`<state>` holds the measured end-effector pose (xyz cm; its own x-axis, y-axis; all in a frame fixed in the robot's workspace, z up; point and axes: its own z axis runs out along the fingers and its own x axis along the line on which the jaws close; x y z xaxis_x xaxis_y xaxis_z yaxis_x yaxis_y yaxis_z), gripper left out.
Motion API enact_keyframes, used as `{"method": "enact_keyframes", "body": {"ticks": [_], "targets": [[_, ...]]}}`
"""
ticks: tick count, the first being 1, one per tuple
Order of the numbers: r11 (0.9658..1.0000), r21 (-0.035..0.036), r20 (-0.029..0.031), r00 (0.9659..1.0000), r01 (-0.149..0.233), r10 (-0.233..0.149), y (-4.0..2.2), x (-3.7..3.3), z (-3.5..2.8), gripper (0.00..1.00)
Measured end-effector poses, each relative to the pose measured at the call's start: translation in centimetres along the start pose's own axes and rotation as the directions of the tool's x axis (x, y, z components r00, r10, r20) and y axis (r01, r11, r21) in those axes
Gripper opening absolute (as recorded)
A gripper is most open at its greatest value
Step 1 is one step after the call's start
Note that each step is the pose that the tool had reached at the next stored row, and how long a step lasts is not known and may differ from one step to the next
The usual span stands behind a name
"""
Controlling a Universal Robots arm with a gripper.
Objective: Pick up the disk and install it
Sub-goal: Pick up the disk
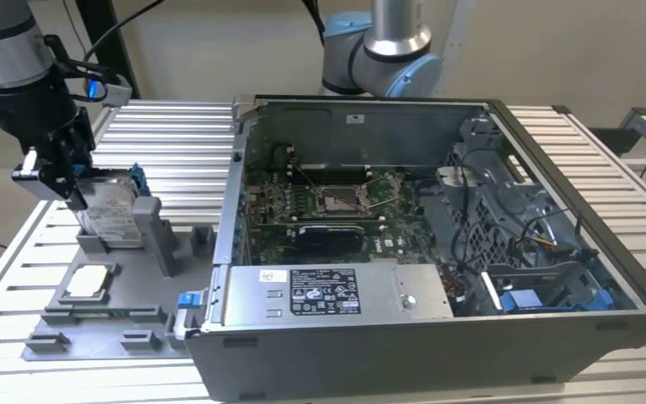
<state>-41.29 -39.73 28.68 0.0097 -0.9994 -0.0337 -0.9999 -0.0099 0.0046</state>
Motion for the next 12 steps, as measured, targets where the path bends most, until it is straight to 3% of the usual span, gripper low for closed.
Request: {"method": "enact_keyframes", "body": {"ticks": [5,12], "targets": [[1.0000,-0.0003,0.0032,1.0000,-0.001,0.001,0.00,-0.01,-0.12,1.00],[1.0000,-0.0019,0.0033,1.0000,-0.001,0.001,0.00,-0.01,-0.33,1.00]]}}
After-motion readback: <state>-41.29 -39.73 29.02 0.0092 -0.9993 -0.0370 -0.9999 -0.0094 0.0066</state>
